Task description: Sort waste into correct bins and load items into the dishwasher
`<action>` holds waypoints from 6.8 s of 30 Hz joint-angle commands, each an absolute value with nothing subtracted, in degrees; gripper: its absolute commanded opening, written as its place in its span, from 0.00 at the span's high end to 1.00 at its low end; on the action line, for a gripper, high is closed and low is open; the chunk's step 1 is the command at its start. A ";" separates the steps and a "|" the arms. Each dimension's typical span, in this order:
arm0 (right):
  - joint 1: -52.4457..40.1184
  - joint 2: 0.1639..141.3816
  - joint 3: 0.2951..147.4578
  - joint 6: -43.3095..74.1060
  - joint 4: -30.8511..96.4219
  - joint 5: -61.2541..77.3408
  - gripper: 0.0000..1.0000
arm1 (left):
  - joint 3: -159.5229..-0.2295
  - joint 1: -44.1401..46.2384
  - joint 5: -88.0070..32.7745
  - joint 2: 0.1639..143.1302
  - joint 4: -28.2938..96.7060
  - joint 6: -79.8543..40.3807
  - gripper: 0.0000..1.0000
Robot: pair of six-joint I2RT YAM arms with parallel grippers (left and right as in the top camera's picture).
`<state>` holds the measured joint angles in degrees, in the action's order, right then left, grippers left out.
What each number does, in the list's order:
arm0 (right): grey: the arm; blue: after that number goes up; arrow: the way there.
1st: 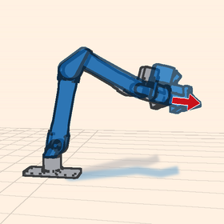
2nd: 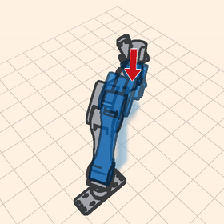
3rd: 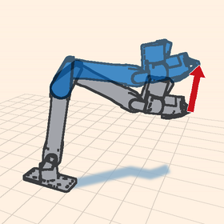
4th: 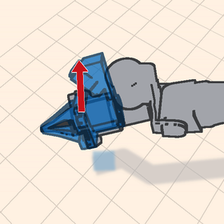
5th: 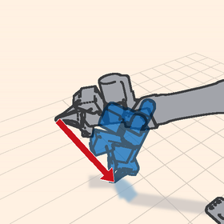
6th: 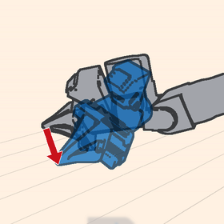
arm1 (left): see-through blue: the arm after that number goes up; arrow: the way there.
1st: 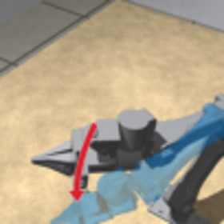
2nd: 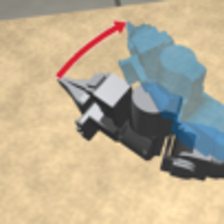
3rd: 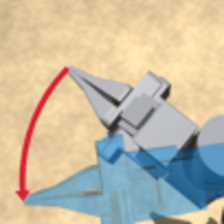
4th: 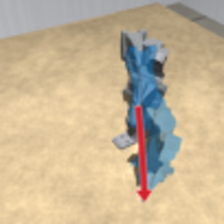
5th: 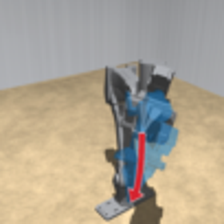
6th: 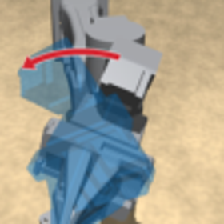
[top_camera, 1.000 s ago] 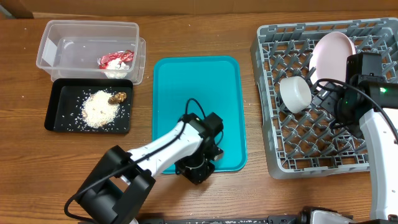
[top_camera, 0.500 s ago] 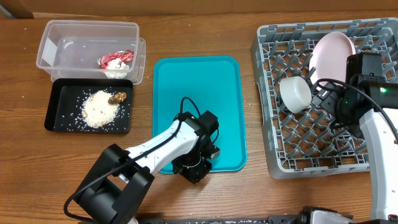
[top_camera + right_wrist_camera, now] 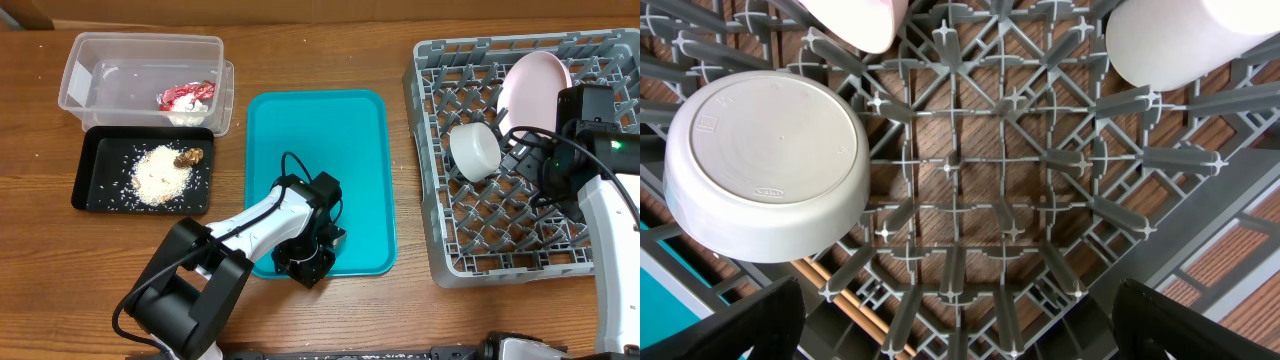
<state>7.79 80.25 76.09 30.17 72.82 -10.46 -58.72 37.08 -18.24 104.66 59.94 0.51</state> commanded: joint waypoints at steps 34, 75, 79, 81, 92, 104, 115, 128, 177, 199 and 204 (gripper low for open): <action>7.90 79.20 76.23 29.52 72.60 -10.20 0.00 | -74.28 36.67 -7.79 105.19 63.33 -1.23 0.96; 3.03 37.67 59.59 6.00 59.94 3.29 0.00 | -58.96 -3.73 -2.28 39.68 59.51 -10.72 0.00; 3.03 35.14 56.95 6.00 61.84 0.43 0.00 | -57.47 -3.73 -1.06 37.76 59.33 -10.72 0.00; 3.03 35.44 56.95 5.98 61.84 0.97 0.00 | -57.47 -3.73 -1.06 37.98 59.90 -10.72 0.00; 3.03 35.53 56.95 5.98 61.84 0.95 0.00 | -57.47 -3.73 -1.06 38.13 60.14 -10.72 0.00; -0.58 28.25 52.36 5.96 54.48 0.08 0.00 | -57.47 -3.73 -1.06 38.13 60.14 -10.72 0.00; -2.68 3.14 23.97 5.98 27.27 0.08 0.00 | -57.47 -3.73 -1.06 38.13 60.16 -10.72 0.00; -2.72 0.16 0.45 2.09 0.80 0.19 0.00 | -57.47 -3.73 -1.06 38.13 60.16 -10.72 0.00; -2.72 0.16 0.45 2.09 4.82 0.05 0.00 | -19.92 4.10 -0.89 15.79 23.29 -8.60 0.00; -2.72 0.16 0.45 2.11 4.82 0.05 0.00 | -0.27 5.89 -0.91 0.21 4.40 -6.59 0.00; -2.72 0.16 0.45 2.11 4.82 0.05 0.00 | -0.27 5.89 -0.91 0.25 4.40 -6.59 0.00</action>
<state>-2.35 0.64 1.04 2.50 5.15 0.40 -0.58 5.65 -1.04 0.95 4.45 -7.51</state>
